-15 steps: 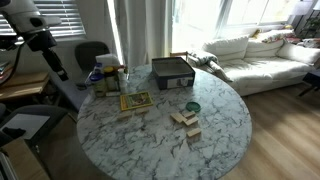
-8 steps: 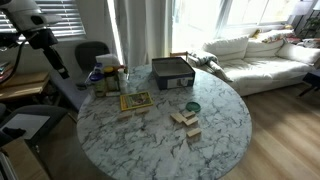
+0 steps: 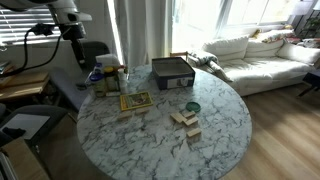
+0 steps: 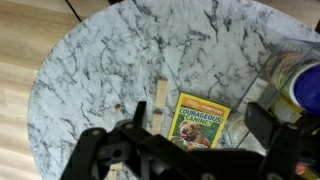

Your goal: Pick up the white container from the measuring spoon and put it on the table, pick up two wooden blocks from the table and place them horizontally on the measuring spoon on by one

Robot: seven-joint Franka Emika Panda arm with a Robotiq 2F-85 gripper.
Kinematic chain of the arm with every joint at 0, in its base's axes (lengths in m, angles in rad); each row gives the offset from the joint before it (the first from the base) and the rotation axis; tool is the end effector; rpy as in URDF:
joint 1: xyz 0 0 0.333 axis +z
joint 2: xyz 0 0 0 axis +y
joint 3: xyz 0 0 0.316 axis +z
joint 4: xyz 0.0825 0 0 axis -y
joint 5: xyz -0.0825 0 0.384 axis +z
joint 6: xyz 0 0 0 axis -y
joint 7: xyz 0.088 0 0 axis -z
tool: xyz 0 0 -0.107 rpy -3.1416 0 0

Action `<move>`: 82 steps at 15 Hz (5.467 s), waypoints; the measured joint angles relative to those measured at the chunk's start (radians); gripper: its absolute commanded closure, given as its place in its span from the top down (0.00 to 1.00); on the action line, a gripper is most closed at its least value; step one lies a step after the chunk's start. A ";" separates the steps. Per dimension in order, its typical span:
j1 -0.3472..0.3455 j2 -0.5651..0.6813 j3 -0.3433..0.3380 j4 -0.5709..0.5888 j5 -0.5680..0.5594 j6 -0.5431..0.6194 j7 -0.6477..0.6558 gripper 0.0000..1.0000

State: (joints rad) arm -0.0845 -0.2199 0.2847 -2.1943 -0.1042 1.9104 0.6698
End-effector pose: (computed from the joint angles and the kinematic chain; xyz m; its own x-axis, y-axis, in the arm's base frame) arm 0.4703 0.0931 0.4685 0.9055 -0.4227 0.0372 -0.4226 -0.8903 0.1696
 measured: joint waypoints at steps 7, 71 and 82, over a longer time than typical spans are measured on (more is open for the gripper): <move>0.043 0.199 -0.020 0.166 0.007 0.023 0.105 1.00; 0.179 0.513 -0.251 0.377 0.135 0.466 -0.003 0.13; 0.107 0.318 -0.351 0.292 0.064 0.322 0.050 0.13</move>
State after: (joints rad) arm 0.0229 0.0986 -0.0666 -1.9018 -0.0398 2.2322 0.7195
